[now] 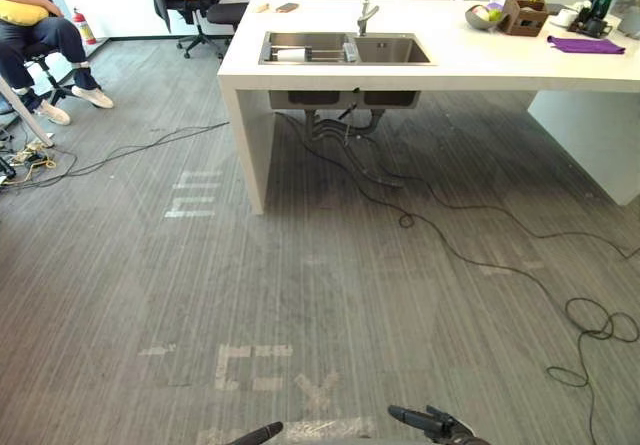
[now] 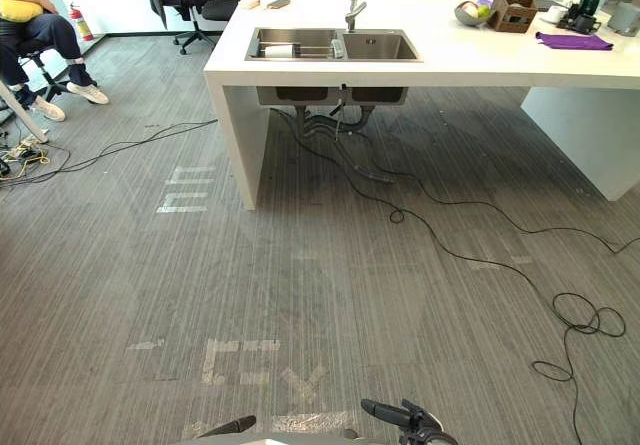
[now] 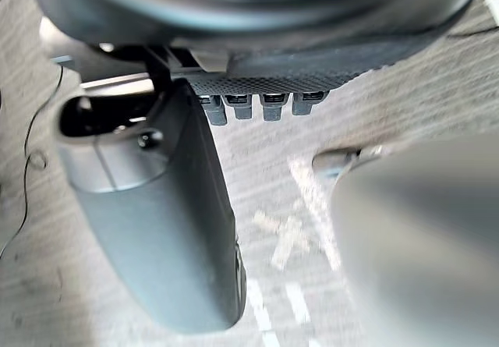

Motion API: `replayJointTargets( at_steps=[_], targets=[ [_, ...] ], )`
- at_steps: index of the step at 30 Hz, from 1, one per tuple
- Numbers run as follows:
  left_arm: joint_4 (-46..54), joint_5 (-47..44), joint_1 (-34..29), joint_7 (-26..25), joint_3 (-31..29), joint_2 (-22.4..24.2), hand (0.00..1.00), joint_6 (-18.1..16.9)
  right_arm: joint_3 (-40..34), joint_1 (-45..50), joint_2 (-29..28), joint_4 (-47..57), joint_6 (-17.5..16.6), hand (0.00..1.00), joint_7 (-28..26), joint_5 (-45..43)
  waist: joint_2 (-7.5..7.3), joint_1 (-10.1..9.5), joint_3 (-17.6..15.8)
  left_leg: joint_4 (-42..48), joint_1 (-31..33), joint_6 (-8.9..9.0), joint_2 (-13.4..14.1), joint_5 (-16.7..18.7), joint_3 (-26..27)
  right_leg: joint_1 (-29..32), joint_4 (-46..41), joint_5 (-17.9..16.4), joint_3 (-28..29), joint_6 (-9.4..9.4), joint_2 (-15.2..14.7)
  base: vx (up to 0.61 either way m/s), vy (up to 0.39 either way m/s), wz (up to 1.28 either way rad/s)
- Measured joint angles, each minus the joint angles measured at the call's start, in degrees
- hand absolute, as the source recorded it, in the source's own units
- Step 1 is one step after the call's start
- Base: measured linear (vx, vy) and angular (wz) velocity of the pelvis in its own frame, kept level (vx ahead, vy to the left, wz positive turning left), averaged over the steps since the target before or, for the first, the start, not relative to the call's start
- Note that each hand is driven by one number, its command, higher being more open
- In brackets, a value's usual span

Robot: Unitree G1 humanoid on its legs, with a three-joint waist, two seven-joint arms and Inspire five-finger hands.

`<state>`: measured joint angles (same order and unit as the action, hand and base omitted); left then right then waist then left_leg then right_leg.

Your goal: Walk over to the sink, pick up the cup, carry it to the dishwasher, place the cup inside the dishwasher, then close the dishwasher door

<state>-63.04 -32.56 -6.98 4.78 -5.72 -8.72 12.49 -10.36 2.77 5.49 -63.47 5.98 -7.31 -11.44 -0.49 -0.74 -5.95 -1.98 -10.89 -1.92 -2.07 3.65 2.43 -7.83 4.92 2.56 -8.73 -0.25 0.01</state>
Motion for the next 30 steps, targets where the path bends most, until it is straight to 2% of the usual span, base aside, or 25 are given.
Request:
replayJointTargets(
  at_steps=[4, 11, 16, 20, 30],
  targets=[
    [0.1, -0.7, -0.8, -1.3, -0.2, 0.7, 1.00, -4.6, 1.4, -0.2, -0.2, -0.1, 0.1, 1.00, -0.6, -2.1, -0.31, -0.29, -0.2, -0.8, -0.1, -0.21, -0.2, -0.7, -0.8, 0.0, 0.0, 0.0, -0.8, 0.03, -0.3, -0.05, 0.000, 0.11],
    [0.1, 1.5, -1.2, -3.4, -0.7, 1.1, 1.00, -9.0, 1.3, -0.2, -0.2, -0.5, 1.1, 1.00, -2.2, -5.0, -0.66, -0.28, -0.2, -1.0, -0.3, -0.20, -0.3, -0.8, -0.8, -0.1, -0.1, -0.1, -0.8, 0.08, -0.4, -0.03, 0.004, 0.00],
    [0.0, 2.7, -1.8, -4.5, -0.7, 1.6, 1.00, -14.2, 1.1, 0.0, -0.2, -0.7, 1.4, 1.00, -2.7, -6.6, -0.99, -0.29, -0.2, -1.1, -0.4, -0.18, -0.3, -0.8, -0.7, -0.2, -0.1, -0.1, -0.8, 0.13, -0.4, -0.02, -0.001, 0.00],
    [0.0, 2.8, -2.2, -5.8, -0.7, 2.2, 1.00, -17.3, 1.1, 0.2, -0.5, -0.9, -0.7, 1.00, -2.6, -6.6, -1.12, -0.39, -0.1, -1.1, -0.4, -0.18, -0.3, -0.8, -0.7, -0.2, -0.1, -0.1, -0.8, 0.17, -0.4, -0.04, -0.002, 0.00],
    [0.1, 3.3, -3.0, -9.7, -0.6, 3.4, 1.00, -23.1, 1.2, 1.1, -0.5, -1.2, -2.8, 1.00, -3.9, -8.1, -1.19, -0.77, 0.0, -1.0, -1.0, -0.15, -0.4, -0.9, -1.7, -1.1, -0.2, -0.4, -1.6, 0.55, -0.5, -0.03, -0.006, 0.05]
  ],
)
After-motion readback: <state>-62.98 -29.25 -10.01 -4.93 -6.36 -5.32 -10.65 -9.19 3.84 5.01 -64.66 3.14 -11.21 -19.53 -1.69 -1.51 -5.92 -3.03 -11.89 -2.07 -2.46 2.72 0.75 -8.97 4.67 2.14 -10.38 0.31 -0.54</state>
